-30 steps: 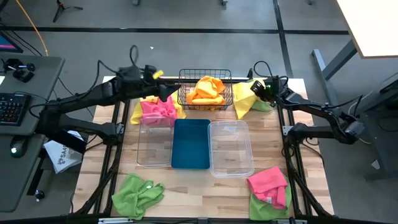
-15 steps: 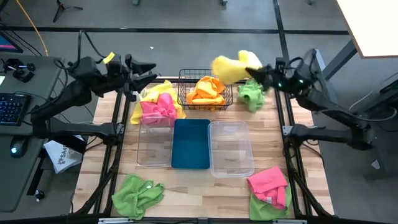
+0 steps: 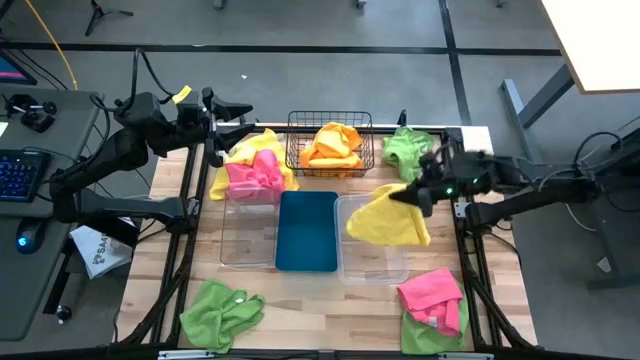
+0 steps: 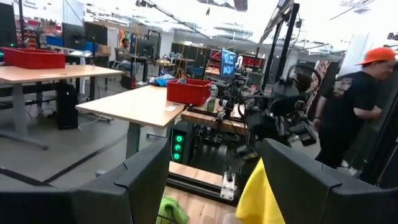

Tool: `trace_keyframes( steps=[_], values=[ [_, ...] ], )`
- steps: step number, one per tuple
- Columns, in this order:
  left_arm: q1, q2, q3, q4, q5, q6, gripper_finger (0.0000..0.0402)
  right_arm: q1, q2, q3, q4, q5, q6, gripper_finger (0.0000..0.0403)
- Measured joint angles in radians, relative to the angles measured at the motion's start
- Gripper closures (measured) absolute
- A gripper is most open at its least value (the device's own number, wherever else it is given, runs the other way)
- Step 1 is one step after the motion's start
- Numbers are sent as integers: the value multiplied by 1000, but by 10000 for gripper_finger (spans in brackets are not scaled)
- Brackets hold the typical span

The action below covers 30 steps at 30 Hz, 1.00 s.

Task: Sort microfiber towel by color & place in baskets
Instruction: Put the right yellow microfiber cloth into the right transparent bin

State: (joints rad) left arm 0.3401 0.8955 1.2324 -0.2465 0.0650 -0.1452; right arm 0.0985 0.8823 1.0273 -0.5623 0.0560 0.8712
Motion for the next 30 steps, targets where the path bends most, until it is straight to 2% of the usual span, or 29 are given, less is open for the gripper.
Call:
trace_keyframes(
  steps=[3,6,11,16,19,24,27,30],
  values=[
    [0,1,0,-10,0,0,161,52,51,-48,83,-1,69,402],
    [0,0,0,-23,-1,-2,161,85,134,-68,147,-46,90,402],
    [0,0,0,-28,-1,-10,161,99,253,-68,97,-137,98,402],
    [0,0,0,-28,-1,-10,161,96,328,-67,165,-173,100,392],
    [0,0,0,-29,-1,-10,161,91,361,-67,170,-228,118,354],
    [0,0,0,-61,-2,-10,161,70,412,-16,232,-319,52,258],
    [0,0,0,-79,-2,-9,161,50,444,39,166,-382,-64,208],
    [0,0,0,-89,-2,-8,161,32,481,94,87,-416,-132,175]
  ],
)
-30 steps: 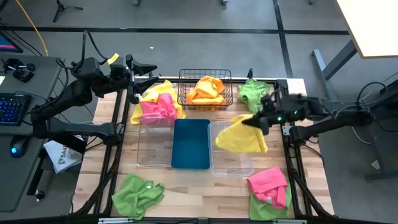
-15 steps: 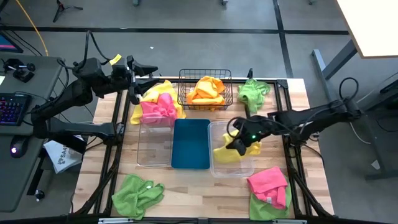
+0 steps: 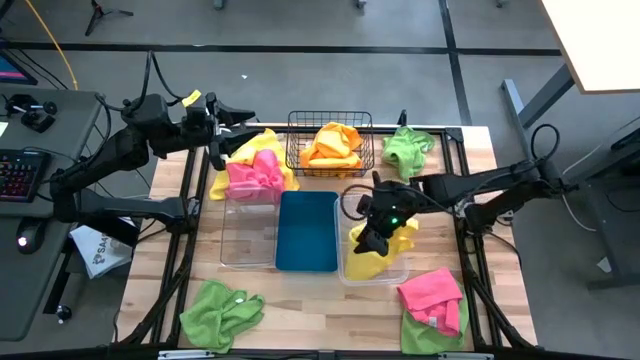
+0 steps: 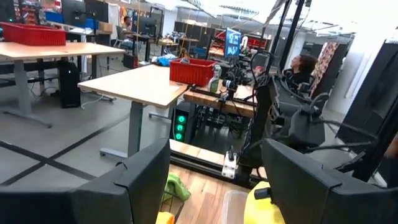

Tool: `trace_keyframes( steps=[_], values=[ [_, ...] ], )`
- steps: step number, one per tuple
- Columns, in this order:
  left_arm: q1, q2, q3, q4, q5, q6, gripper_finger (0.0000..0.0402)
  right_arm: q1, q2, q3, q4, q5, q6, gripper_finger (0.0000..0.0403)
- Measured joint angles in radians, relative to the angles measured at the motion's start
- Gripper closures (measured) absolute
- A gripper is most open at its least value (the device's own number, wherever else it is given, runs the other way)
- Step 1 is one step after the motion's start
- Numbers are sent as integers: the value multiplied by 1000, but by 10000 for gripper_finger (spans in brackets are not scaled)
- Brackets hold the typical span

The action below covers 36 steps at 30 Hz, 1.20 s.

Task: Sort microfiber towel by color & place in baskets
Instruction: Put the right yellow microfiber cloth into the right transparent bin, then put the yellow microfiber cloth into the right transparent bin

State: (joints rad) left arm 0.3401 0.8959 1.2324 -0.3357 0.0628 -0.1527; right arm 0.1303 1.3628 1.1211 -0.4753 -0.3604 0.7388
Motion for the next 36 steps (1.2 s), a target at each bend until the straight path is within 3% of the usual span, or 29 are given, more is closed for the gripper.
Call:
trace_keyframes(
  steps=[4,11,15,19,23,26,30,36],
  values=[
    [0,0,0,-4,-5,7,161,-8,16,97,-142,-12,-120,161],
    [0,0,0,-22,-61,50,161,-9,56,252,-312,103,-274,169],
    [0,1,0,-74,-104,53,161,-9,76,255,-380,182,-330,179],
    [2,46,0,-249,-195,-55,161,-26,78,242,-373,195,-360,187],
    [54,161,0,-422,-188,-198,161,-66,79,239,-370,254,-391,191],
    [122,278,20,-558,-145,-224,161,-111,78,239,-361,259,-405,192],
    [213,484,96,-780,-158,-149,161,-165,78,239,-334,248,-404,192],
    [312,746,198,-883,-265,78,161,-204,78,239,-302,244,-407,192]
  ],
)
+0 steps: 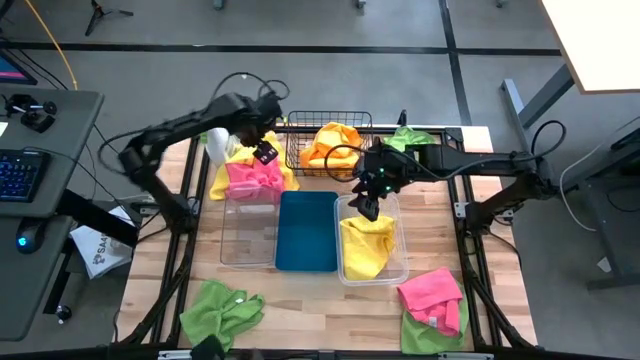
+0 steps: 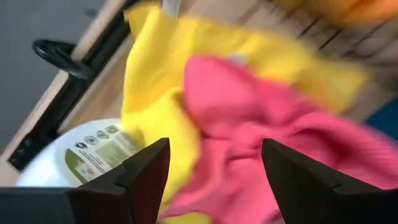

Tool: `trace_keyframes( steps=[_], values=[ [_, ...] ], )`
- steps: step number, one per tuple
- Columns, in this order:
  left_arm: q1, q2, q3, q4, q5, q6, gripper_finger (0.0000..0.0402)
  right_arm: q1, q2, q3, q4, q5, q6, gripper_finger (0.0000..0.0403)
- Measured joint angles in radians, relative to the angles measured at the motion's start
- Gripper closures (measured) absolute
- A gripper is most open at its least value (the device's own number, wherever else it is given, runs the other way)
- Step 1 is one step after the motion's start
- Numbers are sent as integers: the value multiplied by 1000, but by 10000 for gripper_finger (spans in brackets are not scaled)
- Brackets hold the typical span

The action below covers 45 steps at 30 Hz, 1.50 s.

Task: Sort microfiber towel by color & place in baskets
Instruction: Put the yellow microfiber cloth into the right transparent bin

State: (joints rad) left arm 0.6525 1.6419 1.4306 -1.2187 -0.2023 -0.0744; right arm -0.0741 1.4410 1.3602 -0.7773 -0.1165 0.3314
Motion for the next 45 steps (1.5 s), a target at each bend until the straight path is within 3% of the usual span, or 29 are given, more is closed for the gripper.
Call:
trace_keyframes(
  steps=[8,27,31,36,45],
  values=[
    [105,197,42,-114,-15,112,161,0,0,0,3,-4,0,192],
    [186,250,-32,-5,88,166,167,0,0,0,30,42,0,192],
    [185,250,-45,-11,89,189,223,0,0,0,24,42,0,192],
    [185,223,-34,-16,82,189,379,0,0,0,29,42,0,192],
    [153,-20,139,-66,82,136,400,0,0,0,59,39,0,192]
  ],
)
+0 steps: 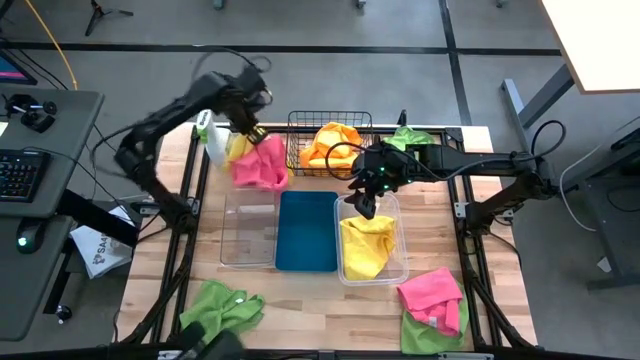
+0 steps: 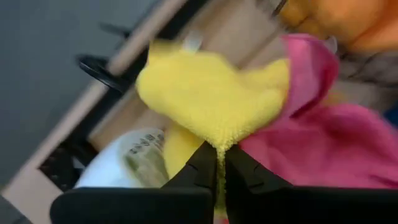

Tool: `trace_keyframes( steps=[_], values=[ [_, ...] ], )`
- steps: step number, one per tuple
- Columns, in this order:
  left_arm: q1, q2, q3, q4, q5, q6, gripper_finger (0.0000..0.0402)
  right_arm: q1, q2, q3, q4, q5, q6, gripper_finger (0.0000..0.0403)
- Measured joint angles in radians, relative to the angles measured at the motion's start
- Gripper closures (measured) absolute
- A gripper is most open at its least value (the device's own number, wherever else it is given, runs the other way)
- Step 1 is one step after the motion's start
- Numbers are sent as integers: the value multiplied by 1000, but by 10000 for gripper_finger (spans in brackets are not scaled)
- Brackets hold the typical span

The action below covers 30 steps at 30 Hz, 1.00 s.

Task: Sort microfiber towel by color & place in baskets
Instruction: Put the yellow microfiber cloth into the right transparent bin

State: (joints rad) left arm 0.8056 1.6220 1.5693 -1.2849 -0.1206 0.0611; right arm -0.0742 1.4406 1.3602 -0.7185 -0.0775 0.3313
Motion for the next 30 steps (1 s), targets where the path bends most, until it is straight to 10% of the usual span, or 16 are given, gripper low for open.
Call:
trace_keyframes(
  steps=[10,16,30],
  values=[
    [-125,-345,24,26,-185,-153,401,-6,-19,0,74,0,-50,192],
    [-217,-440,24,228,-35,-175,401,-64,-102,0,103,0,-52,192],
    [-661,-172,24,899,231,-96,401,-186,-398,0,71,104,-104,192]
  ],
)
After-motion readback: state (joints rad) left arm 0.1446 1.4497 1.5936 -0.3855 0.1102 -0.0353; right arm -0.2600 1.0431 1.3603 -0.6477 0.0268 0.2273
